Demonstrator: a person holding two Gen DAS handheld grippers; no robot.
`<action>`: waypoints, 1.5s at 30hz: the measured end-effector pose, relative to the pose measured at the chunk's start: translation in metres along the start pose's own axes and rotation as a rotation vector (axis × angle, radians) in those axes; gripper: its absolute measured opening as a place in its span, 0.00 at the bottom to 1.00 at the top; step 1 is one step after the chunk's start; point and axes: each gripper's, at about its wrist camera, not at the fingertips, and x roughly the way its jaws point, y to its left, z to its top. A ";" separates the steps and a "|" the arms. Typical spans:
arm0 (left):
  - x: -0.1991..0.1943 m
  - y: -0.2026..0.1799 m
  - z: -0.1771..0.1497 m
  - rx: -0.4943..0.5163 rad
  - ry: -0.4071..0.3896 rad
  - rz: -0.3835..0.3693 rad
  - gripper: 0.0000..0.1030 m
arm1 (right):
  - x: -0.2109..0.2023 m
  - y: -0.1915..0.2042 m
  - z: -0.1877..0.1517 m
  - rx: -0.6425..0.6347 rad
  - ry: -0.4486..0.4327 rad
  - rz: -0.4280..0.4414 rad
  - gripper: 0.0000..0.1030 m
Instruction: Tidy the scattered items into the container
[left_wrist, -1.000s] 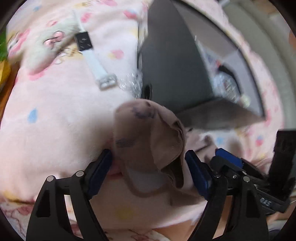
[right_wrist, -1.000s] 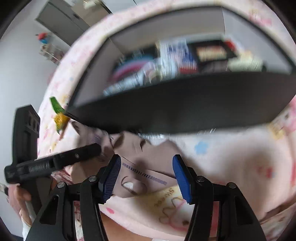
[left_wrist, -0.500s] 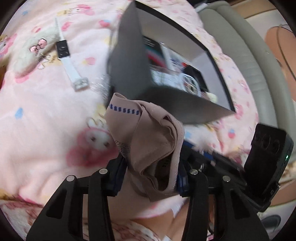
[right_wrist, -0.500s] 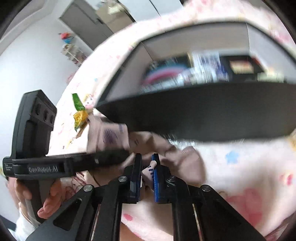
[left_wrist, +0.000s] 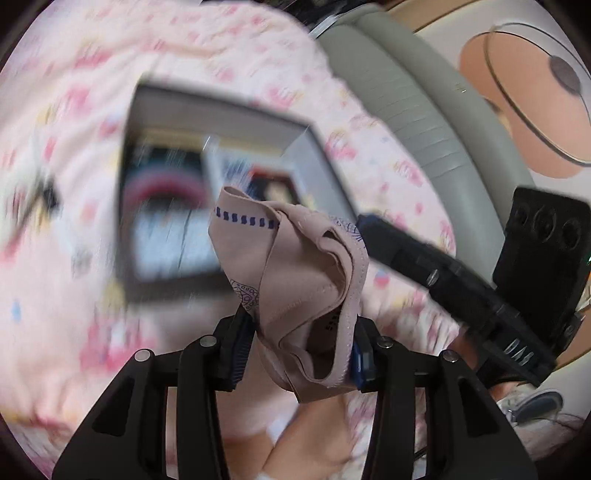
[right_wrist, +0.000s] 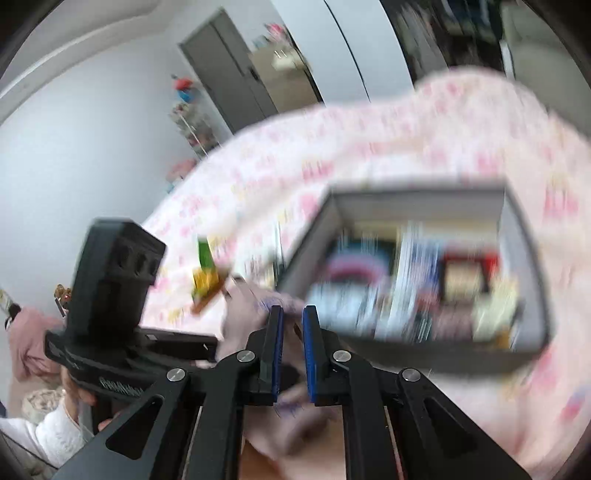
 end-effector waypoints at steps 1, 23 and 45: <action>0.003 -0.008 0.018 0.016 -0.020 0.024 0.42 | 0.003 -0.004 0.020 -0.014 -0.025 -0.017 0.08; 0.114 0.032 0.124 -0.118 0.083 0.387 0.43 | 0.096 -0.140 0.023 0.249 0.224 -0.165 0.08; 0.149 0.033 0.143 -0.099 0.190 0.403 0.30 | 0.097 -0.177 0.044 0.281 0.191 -0.251 0.10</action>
